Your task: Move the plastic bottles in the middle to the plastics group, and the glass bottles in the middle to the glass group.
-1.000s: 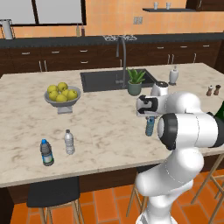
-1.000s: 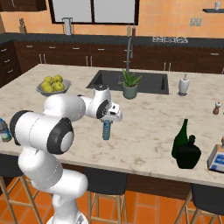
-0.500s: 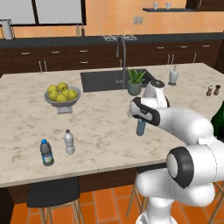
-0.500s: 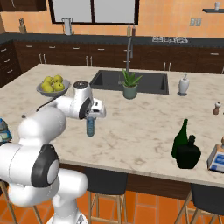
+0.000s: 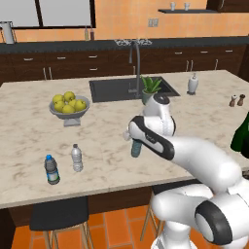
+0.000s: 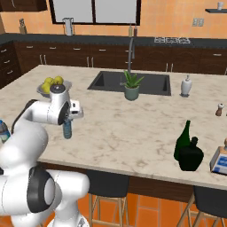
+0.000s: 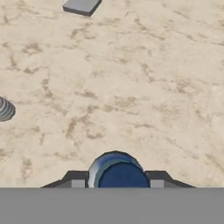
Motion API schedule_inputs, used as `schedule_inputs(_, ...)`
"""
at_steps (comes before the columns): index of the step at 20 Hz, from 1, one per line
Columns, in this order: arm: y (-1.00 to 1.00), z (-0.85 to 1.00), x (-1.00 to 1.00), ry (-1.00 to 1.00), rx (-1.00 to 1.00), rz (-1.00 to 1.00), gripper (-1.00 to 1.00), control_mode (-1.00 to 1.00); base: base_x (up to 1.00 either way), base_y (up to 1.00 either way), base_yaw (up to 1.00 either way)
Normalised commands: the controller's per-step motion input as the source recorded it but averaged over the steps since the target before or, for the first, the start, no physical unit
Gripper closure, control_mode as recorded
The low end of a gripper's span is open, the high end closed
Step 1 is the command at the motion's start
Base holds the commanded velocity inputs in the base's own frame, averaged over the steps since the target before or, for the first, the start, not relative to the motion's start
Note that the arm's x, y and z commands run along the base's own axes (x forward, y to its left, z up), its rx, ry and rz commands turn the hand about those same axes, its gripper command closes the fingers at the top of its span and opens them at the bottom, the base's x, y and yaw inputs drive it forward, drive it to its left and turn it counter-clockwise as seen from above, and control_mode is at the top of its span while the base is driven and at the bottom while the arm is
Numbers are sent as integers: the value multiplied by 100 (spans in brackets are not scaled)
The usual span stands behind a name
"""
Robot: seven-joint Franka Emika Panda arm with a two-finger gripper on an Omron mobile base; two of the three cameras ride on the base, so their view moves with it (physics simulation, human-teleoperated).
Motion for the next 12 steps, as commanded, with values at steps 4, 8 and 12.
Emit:
schedule_inputs(4,100,16,-9,-1,0,30,100,-100,0,0,0)
schedule_inputs(8,94,29,-18,0,0,28,100,-100,0,0,0)
schedule_inputs(12,81,13,-36,0,0,17,100,-100,0,0,0)
